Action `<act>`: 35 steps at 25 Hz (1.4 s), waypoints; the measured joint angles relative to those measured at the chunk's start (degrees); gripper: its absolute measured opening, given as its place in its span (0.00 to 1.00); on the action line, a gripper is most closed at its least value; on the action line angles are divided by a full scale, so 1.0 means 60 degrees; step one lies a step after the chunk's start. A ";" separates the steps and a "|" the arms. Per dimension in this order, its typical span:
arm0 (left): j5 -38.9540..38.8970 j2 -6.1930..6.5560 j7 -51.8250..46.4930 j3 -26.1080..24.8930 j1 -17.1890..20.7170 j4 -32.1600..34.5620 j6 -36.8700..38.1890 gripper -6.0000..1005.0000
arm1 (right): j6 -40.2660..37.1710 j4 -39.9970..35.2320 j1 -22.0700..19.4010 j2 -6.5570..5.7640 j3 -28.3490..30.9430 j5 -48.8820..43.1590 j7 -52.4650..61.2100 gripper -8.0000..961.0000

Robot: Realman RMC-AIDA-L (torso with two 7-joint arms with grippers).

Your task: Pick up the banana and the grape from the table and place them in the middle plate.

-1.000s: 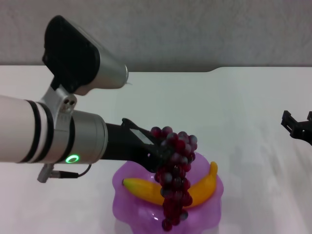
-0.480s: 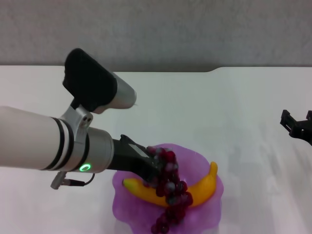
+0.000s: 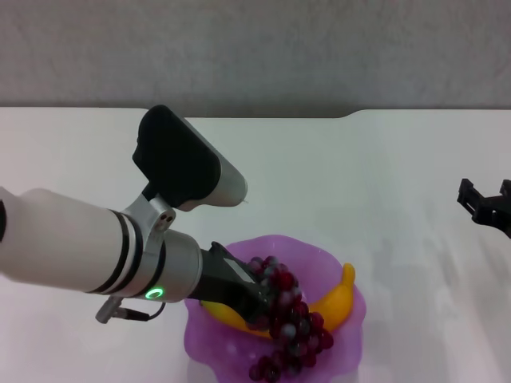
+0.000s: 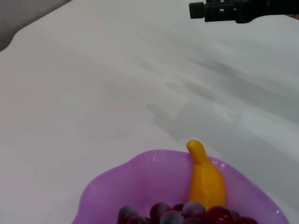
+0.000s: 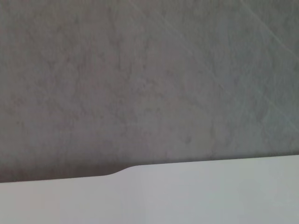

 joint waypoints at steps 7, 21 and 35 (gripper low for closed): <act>-0.0001 -0.0001 -0.0005 0.0001 -0.0074 -0.0016 -0.0004 0.16 | 0.0000 0.0024 0.0028 0.0000 -0.0009 0.0000 0.0000 0.71; 0.0259 0.0028 0.0017 -0.0211 -0.0031 -0.0225 0.0082 0.53 | 0.0000 0.0032 0.0022 0.0000 -0.0024 0.0000 -0.0001 0.71; 0.1857 0.0016 0.0053 -0.2038 0.0893 -0.0198 0.3203 0.76 | -0.0008 0.0003 0.0209 -0.0001 -0.0051 0.0000 0.0000 0.71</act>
